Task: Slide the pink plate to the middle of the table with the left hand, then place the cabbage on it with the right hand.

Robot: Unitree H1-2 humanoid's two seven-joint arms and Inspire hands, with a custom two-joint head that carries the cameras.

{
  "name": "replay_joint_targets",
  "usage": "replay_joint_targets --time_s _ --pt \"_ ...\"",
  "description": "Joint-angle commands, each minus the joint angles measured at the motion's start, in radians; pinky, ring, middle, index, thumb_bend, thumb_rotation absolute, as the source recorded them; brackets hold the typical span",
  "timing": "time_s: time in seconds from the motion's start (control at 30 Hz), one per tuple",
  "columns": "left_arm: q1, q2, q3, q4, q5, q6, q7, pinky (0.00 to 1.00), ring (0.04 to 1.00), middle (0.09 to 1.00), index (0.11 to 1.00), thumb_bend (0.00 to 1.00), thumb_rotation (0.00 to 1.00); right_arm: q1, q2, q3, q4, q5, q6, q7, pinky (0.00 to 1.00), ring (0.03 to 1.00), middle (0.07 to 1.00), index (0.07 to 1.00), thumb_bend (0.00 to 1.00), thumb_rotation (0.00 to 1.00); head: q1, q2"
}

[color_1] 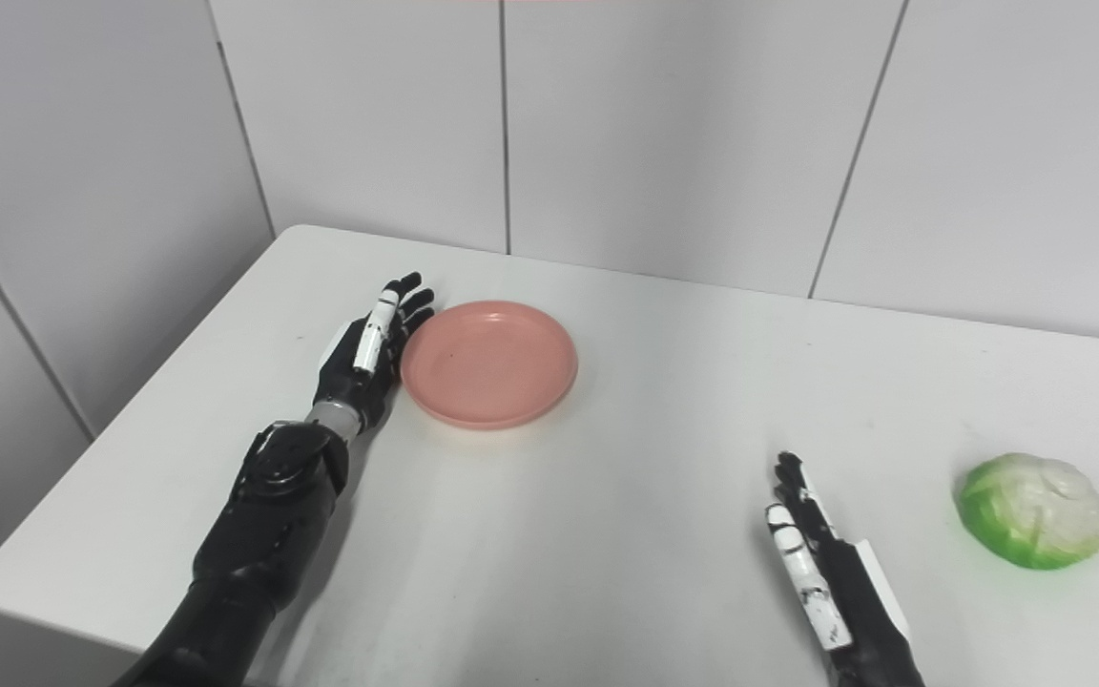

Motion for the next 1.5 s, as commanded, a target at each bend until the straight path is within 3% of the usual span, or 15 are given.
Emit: replay_joint_targets --time_s 0.0,0.43,0.77,1.47 --pt "0.020 -0.037 -0.044 -0.034 -0.007 0.083 -0.073 0.96 0.946 0.942 0.925 0.34 1.00 -0.013 0.010 0.019 0.007 -0.016 -0.003 0.008 1.00 1.000 1.000 1.000 0.30 1.00 -0.015 0.005" --pt "0.101 -0.065 -0.086 -0.191 -0.017 0.202 -0.095 0.96 0.953 0.955 0.944 0.31 1.00 -0.017 0.032 0.025 0.010 -0.041 0.014 -0.007 1.00 1.000 1.000 1.000 0.33 1.00 -0.116 0.026" --pt "0.173 -0.078 -0.117 -0.277 -0.030 0.201 -0.141 0.95 0.944 0.950 0.940 0.33 1.00 -0.018 0.048 0.031 0.019 -0.055 0.013 -0.016 1.00 1.000 1.000 1.000 0.36 1.00 -0.188 0.035" --pt "0.325 -0.093 -0.162 -0.412 -0.036 0.206 -0.187 0.94 0.929 0.929 0.918 0.40 1.00 -0.029 0.068 0.032 0.011 -0.066 0.029 -0.032 1.00 1.000 1.000 1.000 0.35 1.00 -0.233 0.075"
